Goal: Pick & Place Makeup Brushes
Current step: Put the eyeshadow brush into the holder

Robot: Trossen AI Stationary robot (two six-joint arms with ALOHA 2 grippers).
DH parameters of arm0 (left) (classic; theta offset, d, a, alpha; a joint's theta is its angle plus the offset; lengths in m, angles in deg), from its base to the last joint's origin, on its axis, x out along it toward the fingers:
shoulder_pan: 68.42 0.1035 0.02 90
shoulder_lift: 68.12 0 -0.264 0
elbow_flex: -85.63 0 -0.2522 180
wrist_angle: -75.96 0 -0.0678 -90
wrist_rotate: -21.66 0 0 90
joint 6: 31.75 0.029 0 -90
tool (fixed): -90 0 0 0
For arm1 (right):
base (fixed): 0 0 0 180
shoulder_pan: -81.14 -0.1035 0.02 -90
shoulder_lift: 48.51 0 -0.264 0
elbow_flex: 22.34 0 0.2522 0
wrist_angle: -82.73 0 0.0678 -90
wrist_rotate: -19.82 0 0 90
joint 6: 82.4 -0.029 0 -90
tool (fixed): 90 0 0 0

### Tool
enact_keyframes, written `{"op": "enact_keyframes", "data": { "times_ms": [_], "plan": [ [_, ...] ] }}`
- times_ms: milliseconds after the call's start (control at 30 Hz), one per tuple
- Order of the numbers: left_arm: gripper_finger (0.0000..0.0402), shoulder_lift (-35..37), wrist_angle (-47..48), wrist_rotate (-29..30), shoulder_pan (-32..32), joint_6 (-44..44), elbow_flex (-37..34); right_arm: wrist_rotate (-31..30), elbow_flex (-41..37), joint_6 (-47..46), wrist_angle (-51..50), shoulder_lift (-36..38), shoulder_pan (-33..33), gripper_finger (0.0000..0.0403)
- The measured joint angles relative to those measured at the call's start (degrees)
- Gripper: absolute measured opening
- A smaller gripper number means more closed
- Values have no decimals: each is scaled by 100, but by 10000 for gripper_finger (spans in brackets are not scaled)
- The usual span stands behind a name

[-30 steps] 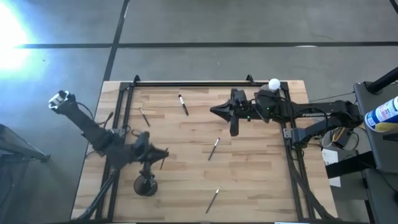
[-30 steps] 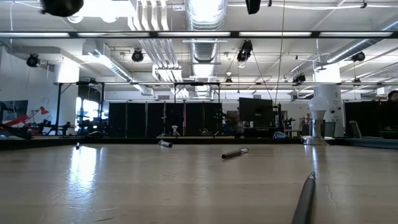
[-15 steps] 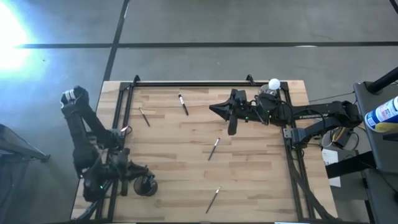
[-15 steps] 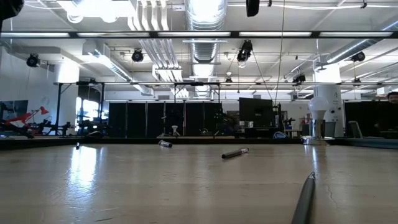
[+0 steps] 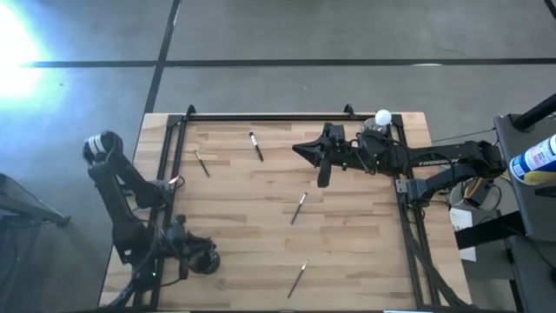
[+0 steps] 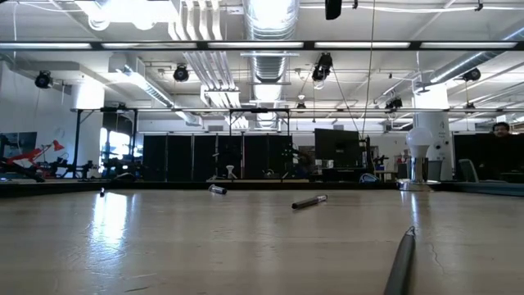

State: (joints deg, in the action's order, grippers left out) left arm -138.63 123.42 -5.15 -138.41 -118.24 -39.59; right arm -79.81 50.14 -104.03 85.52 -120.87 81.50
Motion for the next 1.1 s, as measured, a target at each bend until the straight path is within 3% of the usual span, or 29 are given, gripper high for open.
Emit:
{"op": "enact_keyframes", "data": {
  "times_ms": [300,600,800,1100],
  "plan": [
    [104,8,-160,-327,2,145,309,28,0,256,-4,0,0,8],
    [113,514,695,-334,362,272,1194,66,0,412,-768,126,2,8],
    [83,907,1389,-504,1606,431,1658,66,0,499,-1706,255,0,8],
    [4,1354,1408,-2253,4940,992,1341,70,-271,619,-1938,256,-2,8]
  ]
}}
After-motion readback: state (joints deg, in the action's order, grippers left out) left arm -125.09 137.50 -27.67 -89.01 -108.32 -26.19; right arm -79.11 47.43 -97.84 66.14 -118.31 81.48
